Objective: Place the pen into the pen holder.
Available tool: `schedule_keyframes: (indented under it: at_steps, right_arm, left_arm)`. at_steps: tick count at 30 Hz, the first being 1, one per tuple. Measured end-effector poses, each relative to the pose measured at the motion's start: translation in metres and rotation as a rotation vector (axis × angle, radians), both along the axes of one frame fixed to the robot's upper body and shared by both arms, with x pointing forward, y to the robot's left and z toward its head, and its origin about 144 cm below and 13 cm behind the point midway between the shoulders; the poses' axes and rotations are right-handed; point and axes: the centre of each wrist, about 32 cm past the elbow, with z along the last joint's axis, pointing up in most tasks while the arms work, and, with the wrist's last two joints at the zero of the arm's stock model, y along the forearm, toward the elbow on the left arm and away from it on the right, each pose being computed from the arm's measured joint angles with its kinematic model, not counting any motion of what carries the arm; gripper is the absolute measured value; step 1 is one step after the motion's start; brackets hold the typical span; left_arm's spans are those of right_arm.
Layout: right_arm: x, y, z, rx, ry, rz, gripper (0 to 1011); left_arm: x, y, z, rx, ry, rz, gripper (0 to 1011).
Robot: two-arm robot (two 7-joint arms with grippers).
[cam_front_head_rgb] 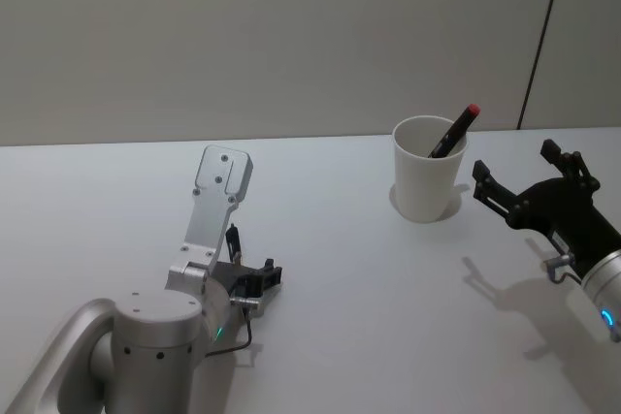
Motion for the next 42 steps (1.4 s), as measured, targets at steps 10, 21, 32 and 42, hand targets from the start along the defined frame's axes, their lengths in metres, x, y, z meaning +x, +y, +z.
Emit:
schedule_keyframes:
  at_steps: [10, 21, 32, 42]
  right_arm:
    - [0.0, 0.0, 0.0, 0.0, 0.0, 0.0, 1001]
    - [0.0, 0.0, 0.0, 0.0, 0.0, 0.0, 1002]
    - [0.0, 0.0, 0.0, 0.0, 0.0, 0.0, 1002]
    - [0.0, 0.0, 0.0, 0.0, 0.0, 0.0, 1002]
  left_arm:
    - [0.0005, 0.0002, -0.0006, -0.013, 0.008, 0.018, 1003]
    - [0.0009, 0.0003, -0.0012, -0.017, 0.014, 0.027, 1004]
    - [0.0009, 0.0003, -0.0016, -0.018, 0.017, 0.03, 994]
    - [0.0009, 0.0003, -0.0018, -0.02, 0.018, 0.031, 951]
